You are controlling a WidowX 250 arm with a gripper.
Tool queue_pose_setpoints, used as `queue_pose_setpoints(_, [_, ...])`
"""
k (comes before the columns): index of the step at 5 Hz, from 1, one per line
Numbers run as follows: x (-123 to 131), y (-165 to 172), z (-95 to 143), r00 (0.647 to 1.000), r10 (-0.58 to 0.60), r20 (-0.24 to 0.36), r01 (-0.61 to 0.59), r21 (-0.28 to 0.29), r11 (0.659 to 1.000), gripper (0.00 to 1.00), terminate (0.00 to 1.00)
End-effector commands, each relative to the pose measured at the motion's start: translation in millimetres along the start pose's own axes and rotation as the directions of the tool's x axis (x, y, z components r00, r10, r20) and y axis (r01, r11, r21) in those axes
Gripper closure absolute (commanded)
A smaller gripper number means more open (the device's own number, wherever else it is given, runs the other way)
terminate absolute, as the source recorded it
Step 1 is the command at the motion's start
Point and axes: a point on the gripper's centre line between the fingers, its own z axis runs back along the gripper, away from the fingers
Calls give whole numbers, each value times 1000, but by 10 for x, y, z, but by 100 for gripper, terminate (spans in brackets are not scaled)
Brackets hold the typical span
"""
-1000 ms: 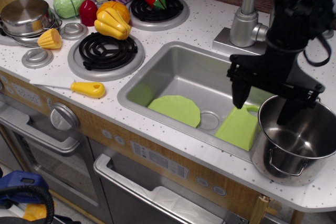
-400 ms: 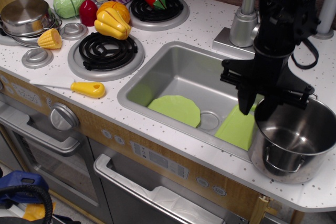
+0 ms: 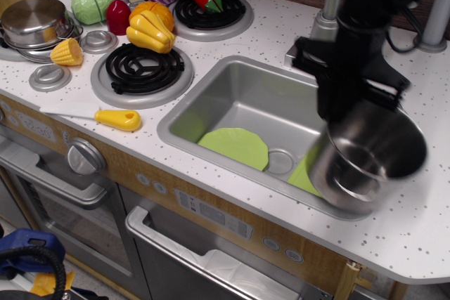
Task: Put pot in sink
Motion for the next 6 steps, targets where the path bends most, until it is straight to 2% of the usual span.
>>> queue_pose_setpoints(1, [341,567,100,984,-162,68,158,59,986,100,0])
queue_pose_setpoints(2, [382,736,-67,969,-219,115,211,72,975,100,0])
queue_pose_setpoints(3, [363,745,-224,967,-203,155,201,29,979,100,0])
queue_pose_setpoints(4, [336,758,-400,963,-156,219,171,-54,984,0,0])
queue_pose_setpoints(5, [316,742,-460,959,-126,256,156,-103,982,0,0])
queue_pose_setpoints(6, [316,742,-460,959,-126,256,156,-103,982,0,100])
